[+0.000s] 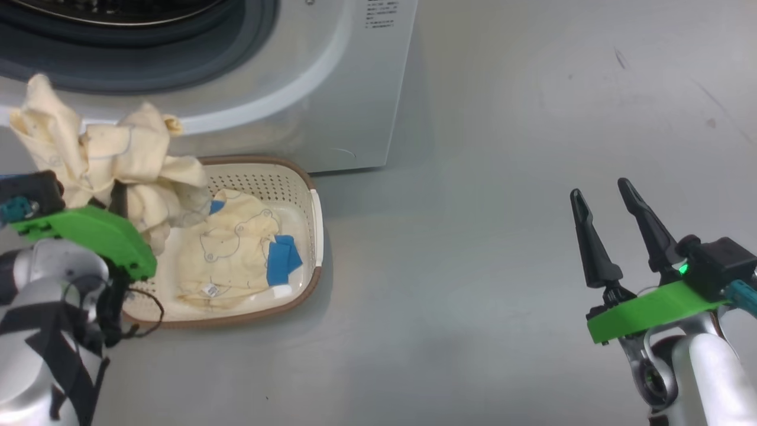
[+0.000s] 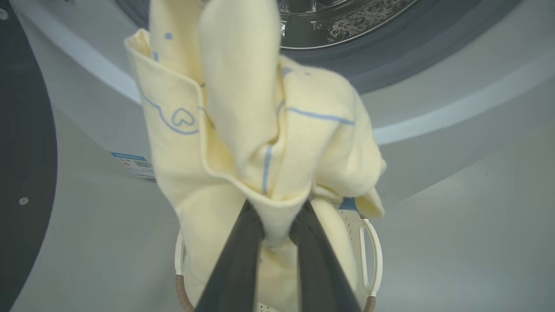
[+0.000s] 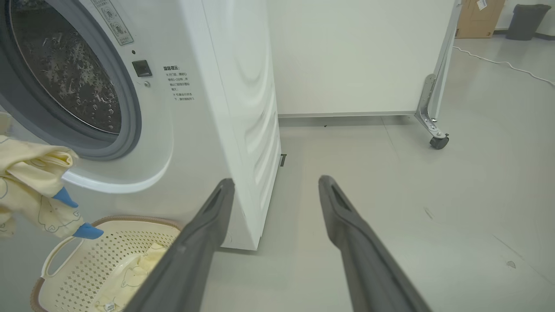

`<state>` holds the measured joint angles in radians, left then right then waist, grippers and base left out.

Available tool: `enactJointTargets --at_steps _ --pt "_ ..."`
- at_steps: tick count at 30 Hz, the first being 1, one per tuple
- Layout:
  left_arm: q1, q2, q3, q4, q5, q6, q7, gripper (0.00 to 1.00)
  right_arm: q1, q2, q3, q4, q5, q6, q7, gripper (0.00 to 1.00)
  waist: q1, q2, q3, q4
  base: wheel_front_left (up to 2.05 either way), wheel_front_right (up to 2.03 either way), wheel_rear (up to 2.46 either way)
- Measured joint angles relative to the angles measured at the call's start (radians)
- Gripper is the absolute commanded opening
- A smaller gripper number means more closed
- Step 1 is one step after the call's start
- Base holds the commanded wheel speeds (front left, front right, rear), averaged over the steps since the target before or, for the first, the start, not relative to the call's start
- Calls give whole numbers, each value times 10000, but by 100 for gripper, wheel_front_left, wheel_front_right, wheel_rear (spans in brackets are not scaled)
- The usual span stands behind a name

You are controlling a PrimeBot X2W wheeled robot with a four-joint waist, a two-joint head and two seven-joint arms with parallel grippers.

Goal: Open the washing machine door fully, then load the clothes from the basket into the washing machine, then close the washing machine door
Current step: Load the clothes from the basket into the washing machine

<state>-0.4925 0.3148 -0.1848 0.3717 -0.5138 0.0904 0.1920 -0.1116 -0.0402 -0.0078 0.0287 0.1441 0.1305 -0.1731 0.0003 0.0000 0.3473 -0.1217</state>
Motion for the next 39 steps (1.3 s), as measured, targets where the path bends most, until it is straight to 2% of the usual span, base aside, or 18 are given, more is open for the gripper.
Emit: enactJointTargets --at_steps 10,15,22,29,34,39 --pt "-3012 884 6 984 -334 -625 2063 0 -633 0 153 600 529 0 -558 100 -1 0 1271 -721 0 0 0" --pt "-4585 1551 77 1352 -433 -729 3430 0 -1038 0 439 821 809 0 -698 100 -1 0 1913 -1116 0 0 0" --pt "-5827 2192 194 1369 -437 -721 4270 0 -1340 2 792 1001 1275 0 -792 100 -2 0 2583 -1594 0 0 0" --pt "-6828 2698 456 1338 -263 -621 3806 0 -1710 2 1103 855 1626 0 -792 100 -1 0 3219 -2107 0 0 0" --pt "-7342 2947 673 1515 23 -491 2849 0 -1810 2 1214 832 1837 0 -792 100 -1 -1 3581 -2446 0 0 0" --pt "-7668 3170 859 1720 433 -299 1371 0 -1845 2 1306 784 2008 0 -792 100 -2 0 3838 -2704 0 0 0"
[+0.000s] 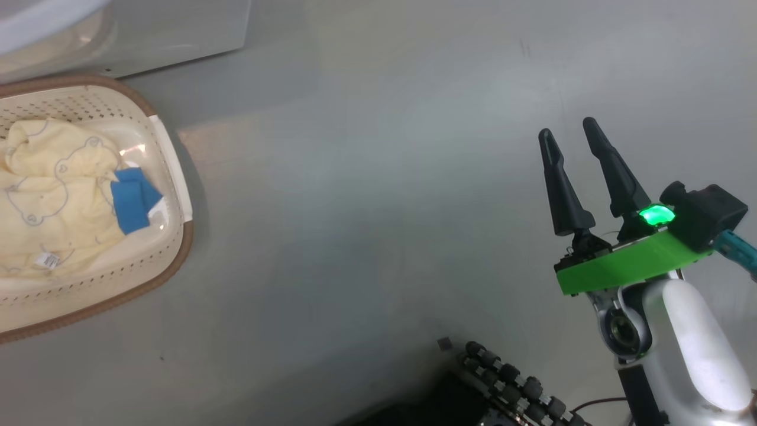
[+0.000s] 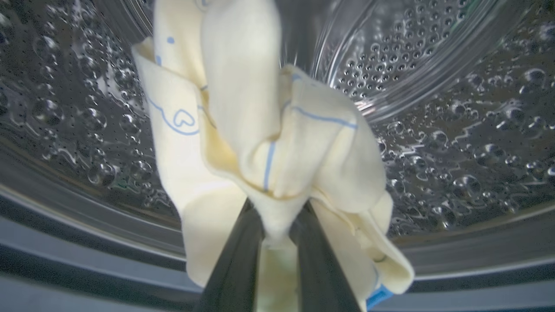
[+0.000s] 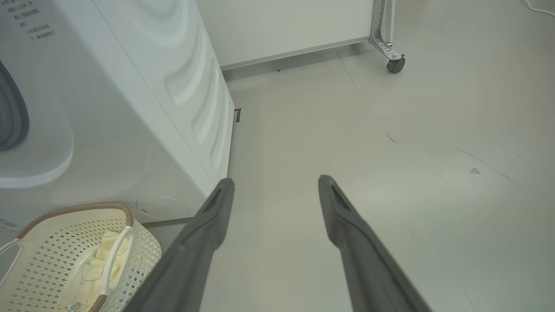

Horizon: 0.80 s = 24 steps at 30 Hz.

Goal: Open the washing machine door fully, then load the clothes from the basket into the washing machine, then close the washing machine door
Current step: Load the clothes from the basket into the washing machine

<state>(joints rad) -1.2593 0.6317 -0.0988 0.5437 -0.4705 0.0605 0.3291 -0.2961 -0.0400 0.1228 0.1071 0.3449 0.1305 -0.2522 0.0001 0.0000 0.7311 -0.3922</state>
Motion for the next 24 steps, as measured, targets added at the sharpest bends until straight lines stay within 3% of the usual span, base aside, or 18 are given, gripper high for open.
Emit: enactJointTargets --at_steps 6,7,8,17,24 --pt "-353 190 38 573 311 75 -1104 0 -79 2 15 -12 86 0 0 100 0 0 147 -146 0 0 0" --pt "-383 196 31 700 351 73 -1302 29 -98 0 15 -31 86 0 0 100 0 0 165 -155 0 0 0" --pt "-408 184 33 826 374 10 -1429 100 -117 0 15 -38 86 0 0 100 -1 0 183 -154 0 0 0" --pt "-494 153 -36 1854 351 -336 -2119 100 -196 2 23 -46 86 0 0 100 -1 0 293 -49 0 0 0" --pt "-457 77 -90 2347 349 -334 -2784 100 -224 2 -48 -42 65 0 0 100 -1 0 221 104 0 0 0"
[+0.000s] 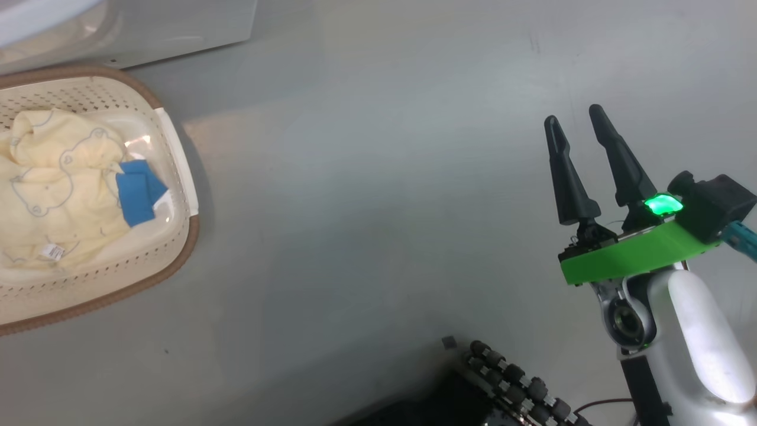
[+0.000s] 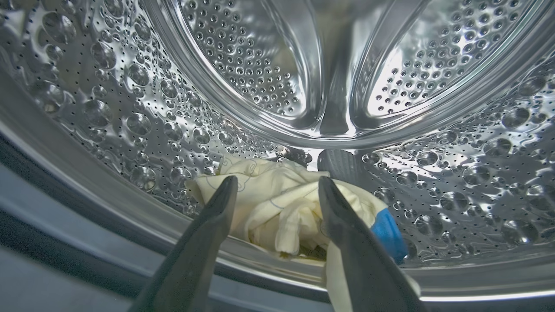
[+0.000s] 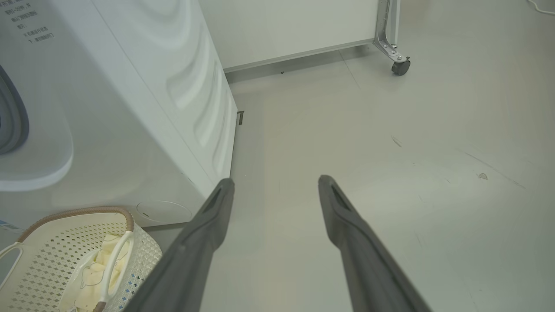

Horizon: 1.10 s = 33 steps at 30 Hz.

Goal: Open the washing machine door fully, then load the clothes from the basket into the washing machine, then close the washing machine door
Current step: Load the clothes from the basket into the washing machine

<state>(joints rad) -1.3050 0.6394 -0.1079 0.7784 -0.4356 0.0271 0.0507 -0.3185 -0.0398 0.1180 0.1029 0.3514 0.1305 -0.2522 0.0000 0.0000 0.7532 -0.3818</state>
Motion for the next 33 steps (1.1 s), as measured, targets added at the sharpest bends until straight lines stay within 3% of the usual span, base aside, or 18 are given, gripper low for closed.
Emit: enactJointTargets --at_steps 4,8,15,23,33 --pt "491 -267 36 29 -121 13 -721 100 -10 -2 -165 6 -105 0 0 100 0 0 -169 137 0 0 0" --pt "2080 -828 73 -123 -328 205 -1649 100 33 0 -372 21 -370 0 0 100 0 0 -576 352 0 0 0" --pt "4160 -1649 25 -1358 -512 512 -2608 100 360 -2 -690 130 -823 0 0 100 -1 0 -1358 777 0 0 0" --pt "7281 -2474 -127 -3499 -500 1187 -2895 100 960 -2 -865 368 -1404 0 0 100 -1 0 -2546 1241 0 0 0" --pt "10530 -3145 -481 -5329 -495 1684 -2982 100 1832 -4 -1162 497 -1977 0 190 100 -1 1 -4229 1844 0 0 0"
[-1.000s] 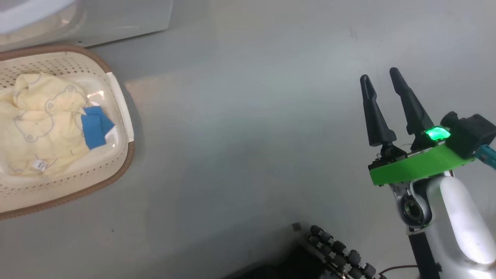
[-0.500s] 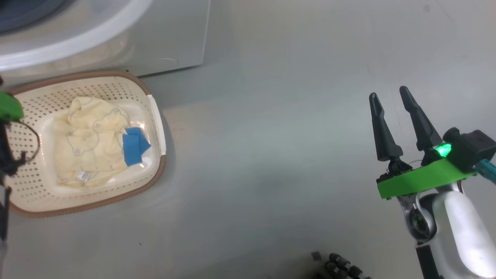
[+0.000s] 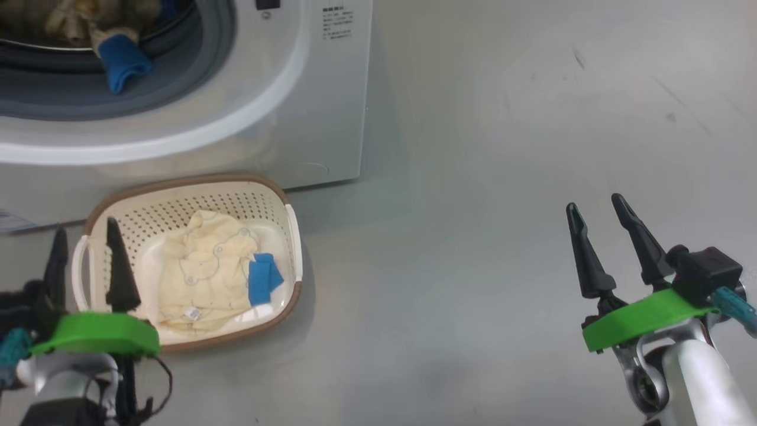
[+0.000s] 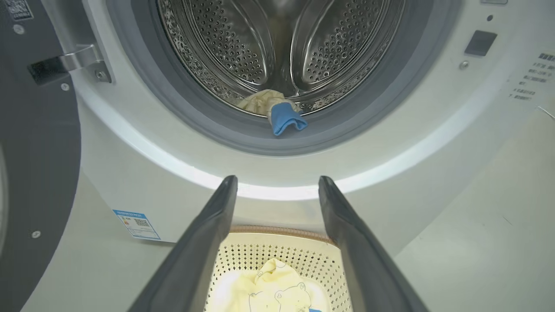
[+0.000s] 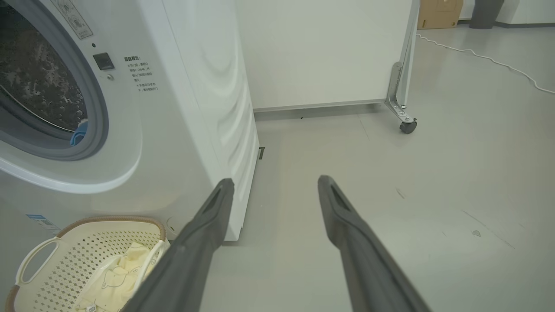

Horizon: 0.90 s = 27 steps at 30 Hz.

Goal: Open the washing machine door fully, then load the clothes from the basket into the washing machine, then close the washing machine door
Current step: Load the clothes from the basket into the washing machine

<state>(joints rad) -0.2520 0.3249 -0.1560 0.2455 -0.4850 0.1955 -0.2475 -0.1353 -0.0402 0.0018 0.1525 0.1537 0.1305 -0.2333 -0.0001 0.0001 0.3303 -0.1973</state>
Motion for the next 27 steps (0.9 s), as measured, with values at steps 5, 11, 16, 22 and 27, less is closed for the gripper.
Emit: enactJointTargets --at_steps 5,11,16,22,27 --pt "965 -188 -159 -516 12 105 0 100 424 2 -134 -198 -169 0 336 100 0 0 -642 281 0 0 0" --pt "2065 -437 -560 -1064 180 268 -2 100 1070 2 -309 -656 -408 0 790 100 0 0 -1415 798 0 0 0" --pt "2415 -474 -750 -1233 209 359 2 100 1383 4 -355 -970 -497 0 1122 100 0 0 -1934 1140 0 0 0" --pt "2858 -491 -901 -1484 320 441 10 100 1857 4 -385 -1170 -497 0 1329 100 0 0 -2424 1347 0 0 0" --pt "3215 -491 -1030 -1630 353 458 15 100 2151 4 -412 -1348 -497 0 1499 100 0 0 -2753 1408 0 0 0"
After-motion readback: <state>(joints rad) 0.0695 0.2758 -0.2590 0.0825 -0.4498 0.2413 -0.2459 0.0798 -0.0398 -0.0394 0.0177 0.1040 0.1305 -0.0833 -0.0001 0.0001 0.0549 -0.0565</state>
